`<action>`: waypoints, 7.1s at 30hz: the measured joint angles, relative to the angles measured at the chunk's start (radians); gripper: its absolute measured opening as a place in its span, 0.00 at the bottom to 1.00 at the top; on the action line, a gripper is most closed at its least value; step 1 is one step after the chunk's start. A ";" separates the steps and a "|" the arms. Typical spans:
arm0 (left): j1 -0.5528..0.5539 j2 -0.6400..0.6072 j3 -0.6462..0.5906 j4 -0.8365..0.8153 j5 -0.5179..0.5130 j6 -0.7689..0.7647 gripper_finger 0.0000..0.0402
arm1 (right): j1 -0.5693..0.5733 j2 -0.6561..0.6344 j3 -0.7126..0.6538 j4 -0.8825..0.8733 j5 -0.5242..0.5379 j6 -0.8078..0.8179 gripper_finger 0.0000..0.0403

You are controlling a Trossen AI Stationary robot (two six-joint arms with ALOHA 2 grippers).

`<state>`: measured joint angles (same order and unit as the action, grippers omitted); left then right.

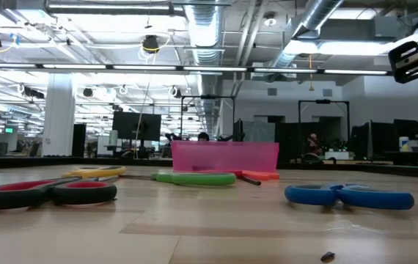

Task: Pick & Place Paint Supplies
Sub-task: Put the silver brush into the red bin

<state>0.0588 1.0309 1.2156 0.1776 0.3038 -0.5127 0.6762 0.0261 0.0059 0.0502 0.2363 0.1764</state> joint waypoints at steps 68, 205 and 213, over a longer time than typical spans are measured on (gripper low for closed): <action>0.024 0.313 0.000 -0.743 -1.170 0.565 0.00 | 0.000 0.000 0.000 0.000 0.000 0.000 0.02; 0.004 1.018 0.291 -0.685 -0.403 -0.436 0.41 | 0.000 -0.001 0.000 -0.001 0.000 0.000 0.02; 0.021 1.054 0.293 -0.689 -0.405 -0.464 0.41 | 0.000 -0.001 0.000 -0.001 0.000 0.000 0.02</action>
<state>0.0799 2.0846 1.5081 -0.5117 -0.1012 -0.9771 0.6760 0.0254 0.0059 0.0494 0.2363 0.1762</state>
